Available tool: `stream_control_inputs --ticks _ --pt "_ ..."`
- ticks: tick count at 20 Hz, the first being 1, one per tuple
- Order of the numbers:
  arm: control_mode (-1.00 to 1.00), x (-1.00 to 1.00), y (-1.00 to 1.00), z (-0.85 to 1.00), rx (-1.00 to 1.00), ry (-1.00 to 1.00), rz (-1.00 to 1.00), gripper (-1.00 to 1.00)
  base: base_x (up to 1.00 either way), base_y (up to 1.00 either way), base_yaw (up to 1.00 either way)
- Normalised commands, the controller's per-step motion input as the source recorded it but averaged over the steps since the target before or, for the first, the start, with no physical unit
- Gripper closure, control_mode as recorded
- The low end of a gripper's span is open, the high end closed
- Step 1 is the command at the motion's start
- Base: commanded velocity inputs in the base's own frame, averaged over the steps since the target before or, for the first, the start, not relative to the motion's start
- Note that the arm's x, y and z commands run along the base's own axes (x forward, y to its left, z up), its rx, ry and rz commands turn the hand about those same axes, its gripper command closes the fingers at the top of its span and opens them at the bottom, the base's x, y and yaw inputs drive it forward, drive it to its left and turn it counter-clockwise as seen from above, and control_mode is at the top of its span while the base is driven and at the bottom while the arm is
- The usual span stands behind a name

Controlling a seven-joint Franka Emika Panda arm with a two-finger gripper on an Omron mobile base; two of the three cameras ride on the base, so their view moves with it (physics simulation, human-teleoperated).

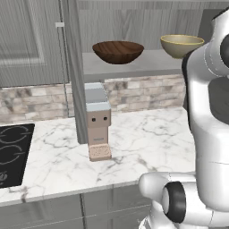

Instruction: Move the bowls from the cabinet to the plates on the dining table.

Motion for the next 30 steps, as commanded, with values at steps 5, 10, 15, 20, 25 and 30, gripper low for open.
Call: stream_control_inputs --ticks 5,10,15,20,25,30 --pt "-1.0 -0.21 0.61 -0.03 0.08 -0.1 0.07 -1.0 0.0 0.0 0.0" --pt "-1.0 -0.19 0.56 -0.07 0.11 -0.09 0.12 -1.0 0.0 0.0 0.0" --pt "-1.0 -0.06 0.5 -0.15 0.07 -0.03 0.14 -1.0 0.0 0.0 0.0" --pt "-1.0 0.0 0.43 -0.18 0.03 -0.02 0.13 -1.0 0.0 0.0 0.0" --pt "-1.0 0.22 0.13 -0.29 0.0 -0.13 0.05 -1.0 0.0 0.0 0.0" --pt "-1.0 0.32 0.0 -0.32 -0.01 -0.18 0.0 -1.0 0.0 0.0 0.0"
